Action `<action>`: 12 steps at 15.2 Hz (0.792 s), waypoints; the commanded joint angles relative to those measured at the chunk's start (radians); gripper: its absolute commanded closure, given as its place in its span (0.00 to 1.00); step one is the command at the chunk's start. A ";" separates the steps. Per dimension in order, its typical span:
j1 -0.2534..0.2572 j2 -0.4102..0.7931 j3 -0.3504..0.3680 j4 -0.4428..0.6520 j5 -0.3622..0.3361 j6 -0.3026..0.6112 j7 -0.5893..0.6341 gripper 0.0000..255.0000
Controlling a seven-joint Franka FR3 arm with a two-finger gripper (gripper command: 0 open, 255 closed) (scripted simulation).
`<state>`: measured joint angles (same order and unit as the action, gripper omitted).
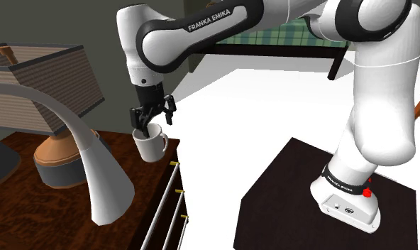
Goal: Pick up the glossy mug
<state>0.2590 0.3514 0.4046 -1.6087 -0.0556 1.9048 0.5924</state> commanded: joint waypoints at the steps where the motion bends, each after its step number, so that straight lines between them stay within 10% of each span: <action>1: 0.000 0.011 -0.002 -0.013 -0.004 0.024 -0.001 0.00; 3: 0.000 0.013 -0.003 -0.019 -0.005 0.031 -0.001 0.00; 4: 0.000 0.015 -0.003 -0.015 -0.006 0.030 -0.002 1.00; 12: 0.000 0.015 -0.003 -0.015 -0.006 0.030 -0.001 1.00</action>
<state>0.2590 0.3665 0.4012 -1.6239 -0.0614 1.9351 0.5913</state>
